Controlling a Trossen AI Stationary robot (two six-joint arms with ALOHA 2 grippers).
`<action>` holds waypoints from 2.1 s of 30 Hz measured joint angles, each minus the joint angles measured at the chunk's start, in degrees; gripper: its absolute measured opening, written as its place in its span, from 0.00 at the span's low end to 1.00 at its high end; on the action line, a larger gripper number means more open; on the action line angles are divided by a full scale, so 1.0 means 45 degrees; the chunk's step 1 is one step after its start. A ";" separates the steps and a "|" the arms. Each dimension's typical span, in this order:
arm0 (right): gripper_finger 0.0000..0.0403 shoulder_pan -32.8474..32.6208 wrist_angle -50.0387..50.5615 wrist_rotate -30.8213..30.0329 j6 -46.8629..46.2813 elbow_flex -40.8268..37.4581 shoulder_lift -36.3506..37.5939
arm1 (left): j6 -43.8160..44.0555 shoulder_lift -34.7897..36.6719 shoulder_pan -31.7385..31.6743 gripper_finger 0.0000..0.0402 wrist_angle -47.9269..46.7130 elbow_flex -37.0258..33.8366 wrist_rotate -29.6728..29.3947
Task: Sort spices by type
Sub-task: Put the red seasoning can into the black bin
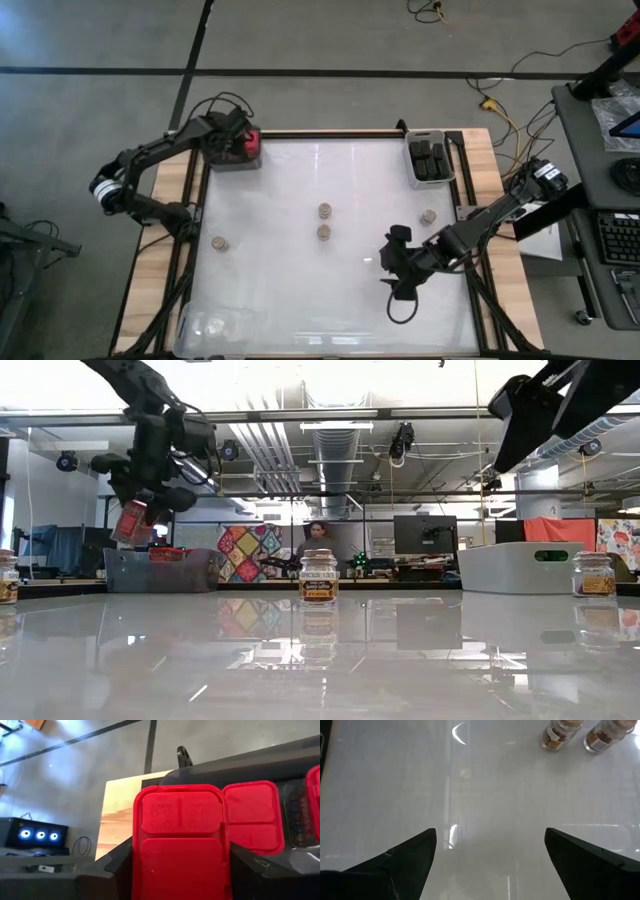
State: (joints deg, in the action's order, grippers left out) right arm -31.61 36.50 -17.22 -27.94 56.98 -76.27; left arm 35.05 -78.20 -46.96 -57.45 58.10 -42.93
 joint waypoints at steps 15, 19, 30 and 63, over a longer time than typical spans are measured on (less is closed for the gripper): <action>0.90 -0.0312 0.0017 -0.0189 -0.0564 -0.0284 0.0105 | -0.1024 -0.1873 -0.1147 0.49 0.0570 0.1503 0.0792; 0.90 -0.0312 0.0017 -0.0286 -0.0589 -0.0298 0.0112 | -0.1344 -0.2304 -0.1433 0.49 0.0523 0.1717 0.1453; 0.90 -0.0312 0.0002 -0.0315 -0.0896 -0.0483 0.0301 | -0.1355 -0.2217 -0.1448 0.49 0.0501 0.1678 0.1713; 0.90 -0.0312 -0.0061 -0.0514 -0.0900 -0.0550 0.0355 | -0.1091 -0.2197 -0.1657 0.49 0.0388 0.1644 0.2442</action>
State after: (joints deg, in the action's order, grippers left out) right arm -33.01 36.23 -19.53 -31.99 54.50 -74.67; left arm 30.14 -88.09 -54.41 -55.71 65.49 -31.94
